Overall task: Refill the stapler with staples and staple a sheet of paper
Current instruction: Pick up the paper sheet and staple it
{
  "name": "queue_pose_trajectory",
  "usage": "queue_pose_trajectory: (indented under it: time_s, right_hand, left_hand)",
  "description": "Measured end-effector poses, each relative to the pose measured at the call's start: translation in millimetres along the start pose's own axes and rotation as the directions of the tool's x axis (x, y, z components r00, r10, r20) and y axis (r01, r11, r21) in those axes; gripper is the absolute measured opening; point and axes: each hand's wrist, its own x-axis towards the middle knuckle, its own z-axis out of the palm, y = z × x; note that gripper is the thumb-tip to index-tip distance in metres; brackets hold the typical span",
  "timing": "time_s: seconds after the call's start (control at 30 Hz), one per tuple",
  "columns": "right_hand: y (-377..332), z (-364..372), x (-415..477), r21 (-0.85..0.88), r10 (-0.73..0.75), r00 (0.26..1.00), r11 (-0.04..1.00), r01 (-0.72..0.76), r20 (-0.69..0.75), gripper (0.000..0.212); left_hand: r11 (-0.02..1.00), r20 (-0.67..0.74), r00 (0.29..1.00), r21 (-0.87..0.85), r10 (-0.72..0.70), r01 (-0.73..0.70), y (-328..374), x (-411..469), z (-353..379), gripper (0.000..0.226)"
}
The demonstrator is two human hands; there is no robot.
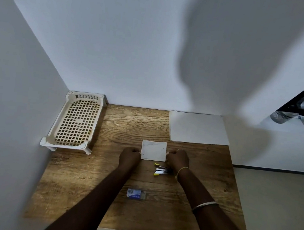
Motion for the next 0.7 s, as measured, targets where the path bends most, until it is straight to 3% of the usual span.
queue_pose_trajectory:
  time_s: [0.13,0.3,0.47,0.6,0.7]
  right_hand:
    - [-0.6,-0.9,-0.4,0.116,0.060,0.998,0.991,-0.062,0.016,0.016]
    - [0.2,-3.2,-5.0,0.151,0.026,0.995,0.988,-0.040,0.099,0.008]
    - [-2.3,-7.7,-9.1,0.179,0.003,0.991,0.983,-0.027,0.132,0.014]
    - [-10.1,-19.9,-11.8,0.235,-0.020,0.988,0.972,-0.017,0.153,0.020]
    - [-20.4,-32.7,-14.3,0.308,-0.083,0.981,0.951,0.025,0.175,0.023]
  left_hand:
    - [1.000,0.009,1.000,-0.014,-0.004,0.004,3.2,-5.0,3.1,0.022]
    - [0.999,0.000,1.000,-0.047,-0.013,0.013,1.3,-10.4,5.4,0.023]
    - [0.996,0.009,0.999,-0.074,-0.053,0.053,1.7,-13.3,7.5,0.021]
    - [0.994,-0.056,0.998,-0.111,0.014,-0.020,5.7,-19.0,-1.2,0.019]
    - [0.974,-0.090,0.994,-0.209,0.066,-0.084,13.5,-24.1,-11.6,0.034]
